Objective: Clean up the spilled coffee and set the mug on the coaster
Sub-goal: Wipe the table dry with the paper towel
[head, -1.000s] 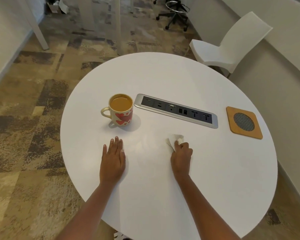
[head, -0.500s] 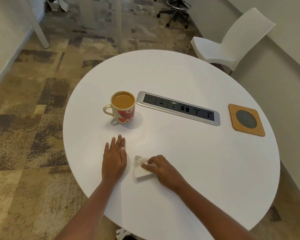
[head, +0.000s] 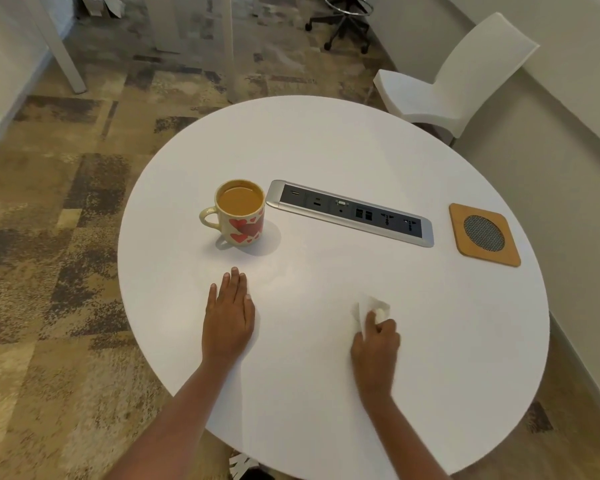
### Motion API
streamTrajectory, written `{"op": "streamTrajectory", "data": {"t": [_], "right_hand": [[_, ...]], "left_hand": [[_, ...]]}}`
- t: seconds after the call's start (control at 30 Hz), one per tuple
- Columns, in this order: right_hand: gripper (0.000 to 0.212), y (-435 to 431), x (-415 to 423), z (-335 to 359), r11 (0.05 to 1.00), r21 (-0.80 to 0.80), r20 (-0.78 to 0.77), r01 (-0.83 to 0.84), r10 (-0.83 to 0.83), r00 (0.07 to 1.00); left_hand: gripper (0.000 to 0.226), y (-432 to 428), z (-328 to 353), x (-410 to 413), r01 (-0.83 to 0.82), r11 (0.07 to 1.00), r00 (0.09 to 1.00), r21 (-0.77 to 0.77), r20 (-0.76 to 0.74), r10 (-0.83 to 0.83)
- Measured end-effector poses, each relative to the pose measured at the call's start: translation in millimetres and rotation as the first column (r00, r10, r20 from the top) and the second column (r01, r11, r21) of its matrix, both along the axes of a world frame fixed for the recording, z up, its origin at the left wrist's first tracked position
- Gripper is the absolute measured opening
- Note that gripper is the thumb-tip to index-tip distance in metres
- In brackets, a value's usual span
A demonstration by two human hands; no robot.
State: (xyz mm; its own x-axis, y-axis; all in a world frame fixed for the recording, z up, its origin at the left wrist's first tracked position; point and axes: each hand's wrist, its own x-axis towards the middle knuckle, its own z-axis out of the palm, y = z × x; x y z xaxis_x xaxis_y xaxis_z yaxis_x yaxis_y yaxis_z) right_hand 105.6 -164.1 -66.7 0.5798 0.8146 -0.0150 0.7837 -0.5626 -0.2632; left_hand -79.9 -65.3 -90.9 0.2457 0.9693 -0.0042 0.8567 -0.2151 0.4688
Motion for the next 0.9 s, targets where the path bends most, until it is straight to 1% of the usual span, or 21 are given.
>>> {"op": "streamTrajectory", "data": {"t": [0.13, 0.2, 0.27, 0.33, 0.4, 0.47, 0.5, 0.57, 0.67, 0.7, 0.73, 0.8, 0.9], "right_hand": [[0.049, 9, -47, -2, 0.999, -0.016, -0.142, 0.035, -0.037, 0.989], [0.052, 18, -66, -4, 0.996, -0.093, -0.171, -0.006, -0.01, 0.985], [0.052, 27, -86, -3, 0.99, -0.118, -0.208, -0.079, 0.053, 0.977], [0.048, 36, -102, -1, 0.993, -0.049, -0.357, -0.107, 0.083, 0.931], [0.041, 44, -111, 0, 0.993, 0.069, -0.523, -0.092, 0.115, 0.844], [0.03, 55, -110, 0, 0.994, 0.091, -0.595, -0.062, 0.104, 0.797], [0.027, 60, -105, 0, 0.996, 0.078, -0.608, -0.046, 0.084, 0.79], [0.028, 73, -93, 2, 0.991, 0.052, -0.547, -0.127, 0.135, 0.826], [0.036, 95, -66, 6, 0.968, 0.043, -0.445, -0.249, 0.241, 0.862], [0.039, 104, -52, 7, 0.963, 0.014, -0.395, -0.27, 0.253, 0.883], [0.041, 113, -38, 8, 0.957, -0.041, -0.311, -0.286, 0.26, 0.914], [0.043, 125, -5, 9, 0.957, -0.125, -0.147, -0.263, 0.244, 0.959], [0.042, 123, 46, 12, 0.989, -0.124, -0.095, -0.083, 0.071, 0.993]], "left_hand": [[0.064, 1, -2, -1, -0.012, 1.0, 0.999, 0.012, 0.032, 0.011], [0.067, 2, -3, -2, -0.021, 1.0, 0.998, 0.013, 0.052, 0.02], [0.066, 3, -5, -2, -0.03, 0.999, 0.997, 0.012, 0.078, 0.029], [0.059, 4, -6, -2, -0.036, 0.999, 0.995, -0.006, 0.095, 0.037], [0.055, 5, -7, -3, -0.036, 0.999, 0.995, -0.022, 0.094, 0.038], [0.058, 5, -6, -3, -0.028, 0.999, 0.997, -0.028, 0.066, 0.03], [0.063, 5, -5, -3, -0.018, 1.0, 0.999, -0.026, 0.04, 0.019], [0.067, 4, -2, -2, 0.007, 1.0, 1.0, -0.013, -0.024, -0.007], [0.061, 3, 3, 1, 0.019, 1.0, 0.996, -0.009, -0.091, -0.019], [0.06, 3, 3, 2, 0.021, 1.0, 0.995, -0.011, -0.099, -0.022], [0.06, 3, 3, 1, 0.027, 1.0, 0.995, -0.006, -0.1, -0.028], [0.063, 5, 0, 1, 0.058, 0.998, 0.994, 0.007, -0.094, -0.058], [0.064, 13, -3, 3, 0.107, 0.994, 0.991, 0.012, -0.084, -0.105]]}}
